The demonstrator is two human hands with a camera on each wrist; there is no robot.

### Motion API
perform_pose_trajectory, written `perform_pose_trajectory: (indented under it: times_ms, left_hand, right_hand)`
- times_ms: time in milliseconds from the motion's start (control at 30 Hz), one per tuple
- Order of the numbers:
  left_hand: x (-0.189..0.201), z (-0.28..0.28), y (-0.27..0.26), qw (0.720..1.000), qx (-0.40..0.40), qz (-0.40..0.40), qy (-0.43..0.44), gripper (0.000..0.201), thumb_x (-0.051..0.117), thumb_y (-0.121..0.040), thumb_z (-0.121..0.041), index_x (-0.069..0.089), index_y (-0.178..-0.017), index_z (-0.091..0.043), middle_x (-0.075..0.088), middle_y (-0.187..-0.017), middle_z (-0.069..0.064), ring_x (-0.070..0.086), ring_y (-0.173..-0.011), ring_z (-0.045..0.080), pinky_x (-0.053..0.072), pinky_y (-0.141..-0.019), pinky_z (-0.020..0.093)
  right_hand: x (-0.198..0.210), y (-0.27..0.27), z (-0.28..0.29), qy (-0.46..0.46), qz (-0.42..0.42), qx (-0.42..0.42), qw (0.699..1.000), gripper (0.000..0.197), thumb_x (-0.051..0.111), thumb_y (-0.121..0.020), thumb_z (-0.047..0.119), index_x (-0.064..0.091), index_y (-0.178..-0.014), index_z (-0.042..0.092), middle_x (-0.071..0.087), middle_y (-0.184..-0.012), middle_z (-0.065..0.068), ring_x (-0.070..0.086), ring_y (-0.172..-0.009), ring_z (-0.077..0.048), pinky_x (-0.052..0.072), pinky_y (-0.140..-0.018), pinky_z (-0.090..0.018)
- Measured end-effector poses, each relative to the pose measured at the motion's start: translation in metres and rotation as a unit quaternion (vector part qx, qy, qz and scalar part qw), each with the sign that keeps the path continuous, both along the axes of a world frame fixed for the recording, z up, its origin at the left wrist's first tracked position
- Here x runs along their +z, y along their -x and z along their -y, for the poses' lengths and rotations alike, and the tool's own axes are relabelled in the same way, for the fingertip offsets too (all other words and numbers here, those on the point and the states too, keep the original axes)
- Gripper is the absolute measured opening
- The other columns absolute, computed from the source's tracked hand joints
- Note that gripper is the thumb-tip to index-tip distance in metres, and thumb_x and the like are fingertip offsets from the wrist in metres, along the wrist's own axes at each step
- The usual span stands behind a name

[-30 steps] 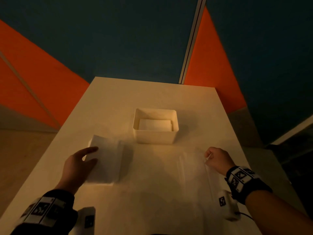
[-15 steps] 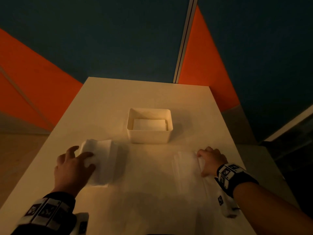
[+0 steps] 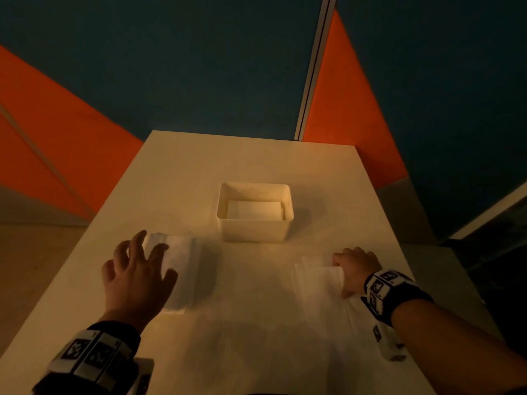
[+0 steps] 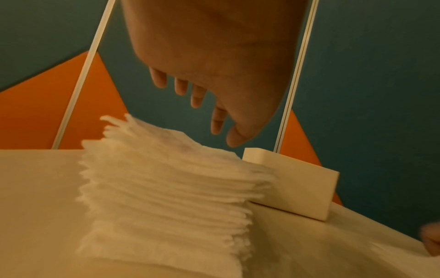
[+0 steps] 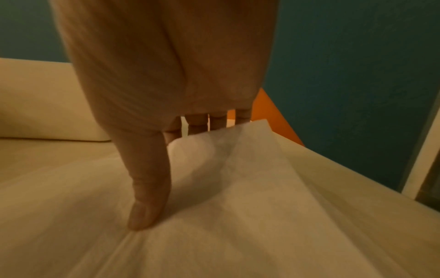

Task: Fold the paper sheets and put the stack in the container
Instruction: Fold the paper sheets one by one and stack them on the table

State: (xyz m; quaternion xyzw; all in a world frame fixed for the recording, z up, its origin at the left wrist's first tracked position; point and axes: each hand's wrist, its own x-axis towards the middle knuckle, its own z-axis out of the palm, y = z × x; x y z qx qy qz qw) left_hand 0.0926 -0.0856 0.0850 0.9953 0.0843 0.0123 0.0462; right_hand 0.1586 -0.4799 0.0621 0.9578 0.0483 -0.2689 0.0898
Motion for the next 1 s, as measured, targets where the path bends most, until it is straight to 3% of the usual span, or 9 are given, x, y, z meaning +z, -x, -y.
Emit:
perform_pose_trajectory:
  times_ms: [100, 200, 333, 433, 567, 667, 767, 867, 1000]
  left_hand:
    - [0.005, 0.009, 0.000, 0.999, -0.029, 0.009, 0.011, 0.053, 0.071, -0.075, -0.042, 0.058, -0.123, -0.025, 0.033, -0.147, 0.012, 0.026, -0.130, 0.042, 0.031, -0.097, 0.062]
    - [0.008, 0.019, -0.003, 0.997, -0.053, -0.008, 0.050, 0.049, 0.069, -0.078, -0.042, 0.055, -0.124, -0.032, 0.032, -0.148, 0.008, 0.023, -0.133, 0.039, 0.028, -0.101, 0.063]
    - [0.017, 0.037, -0.014, 0.970, -0.117, -0.051, 0.205, 0.019, 0.060, -0.085, -0.042, 0.055, -0.103, -0.047, 0.048, -0.135, -0.003, 0.042, -0.124, 0.023, 0.036, -0.103, 0.043]
    - [0.026, 0.061, -0.020, 0.925, -0.133, -0.124, 0.334, 0.014, 0.061, -0.089, -0.034, 0.055, -0.092, -0.046, 0.051, -0.119, -0.010, 0.048, -0.109, 0.010, 0.036, -0.096, 0.024]
    - [0.030, 0.089, -0.027, 0.852, -0.069, -0.247, 0.456, 0.042, 0.065, -0.083, -0.042, 0.057, -0.122, -0.028, 0.052, -0.119, -0.009, 0.050, -0.108, 0.011, 0.039, -0.089, 0.025]
    - [0.031, 0.096, -0.031, 0.740, -0.046, -0.283, 0.608, 0.070, 0.068, -0.069, -0.049, 0.048, -0.133, -0.029, 0.059, -0.124, -0.005, 0.056, -0.111, 0.018, 0.047, -0.092, 0.034]
    - [0.035, 0.097, -0.035, 0.617, -0.034, -0.222, 0.754, 0.050, 0.068, -0.080, -0.025, 0.052, -0.126, -0.034, 0.067, -0.117, 0.001, 0.064, -0.106, 0.024, 0.054, -0.088, 0.038]
    - [0.039, 0.096, -0.039, 0.606, -0.027, -0.153, 0.780, 0.037, 0.058, -0.084, -0.010, 0.061, -0.117, -0.028, 0.070, -0.101, 0.005, 0.067, -0.088, 0.019, 0.057, -0.068, 0.030]
    - [0.040, 0.092, -0.040, 0.630, -0.026, -0.116, 0.767, 0.021, 0.062, -0.079, -0.012, 0.074, -0.094, -0.018, 0.073, -0.094, 0.007, 0.068, -0.085, 0.020, 0.056, -0.067, 0.027]
  right_hand:
    - [0.008, 0.001, -0.001, -0.034, 0.000, -0.006, 0.999, 0.036, 0.070, -0.077, 0.036, 0.058, -0.111, 0.031, 0.052, -0.112, 0.001, 0.048, -0.117, -0.023, 0.035, -0.098, -0.038]
    - [0.025, -0.004, 0.002, -0.150, -0.029, -0.037, 0.988, 0.016, 0.066, -0.083, 0.027, 0.069, -0.099, 0.024, 0.056, -0.093, 0.004, 0.060, -0.099, -0.018, 0.044, -0.081, -0.028]
    - [0.057, -0.012, -0.005, -0.298, -0.001, -0.054, 0.953, 0.010, 0.065, -0.086, 0.019, 0.069, -0.077, 0.021, 0.065, -0.083, 0.001, 0.061, -0.081, -0.014, 0.044, -0.071, -0.027]
    - [0.079, -0.012, -0.022, -0.449, 0.035, -0.130, 0.883, 0.012, 0.060, -0.090, 0.012, 0.068, -0.082, 0.008, 0.064, -0.078, -0.003, 0.061, -0.074, -0.016, 0.045, -0.067, -0.028]
    - [0.092, -0.003, -0.048, -0.638, 0.054, -0.243, 0.729, 0.014, 0.055, -0.092, 0.004, 0.067, -0.098, 0.001, 0.068, -0.089, -0.010, 0.064, -0.077, -0.020, 0.050, -0.068, -0.030]
    - [0.093, 0.005, -0.065, -0.730, 0.019, -0.294, 0.616, 0.021, 0.050, -0.092, -0.001, 0.067, -0.099, 0.009, 0.072, -0.091, -0.008, 0.068, -0.077, -0.018, 0.055, -0.067, -0.029]
    - [0.085, 0.011, -0.073, -0.775, -0.014, -0.314, 0.549, 0.027, 0.047, -0.091, -0.003, 0.065, -0.108, 0.009, 0.072, -0.097, -0.009, 0.068, -0.082, -0.022, 0.055, -0.071, -0.032]
    - [0.076, 0.016, -0.076, -0.786, -0.038, -0.337, 0.517, 0.031, 0.048, -0.090, -0.003, 0.065, -0.111, 0.014, 0.073, -0.098, -0.008, 0.068, -0.086, -0.021, 0.056, -0.074, -0.033]
    - [0.071, 0.021, -0.072, -0.773, -0.060, -0.346, 0.528, 0.031, 0.048, -0.090, -0.003, 0.065, -0.111, 0.013, 0.070, -0.101, -0.009, 0.066, -0.087, -0.021, 0.053, -0.076, -0.036]
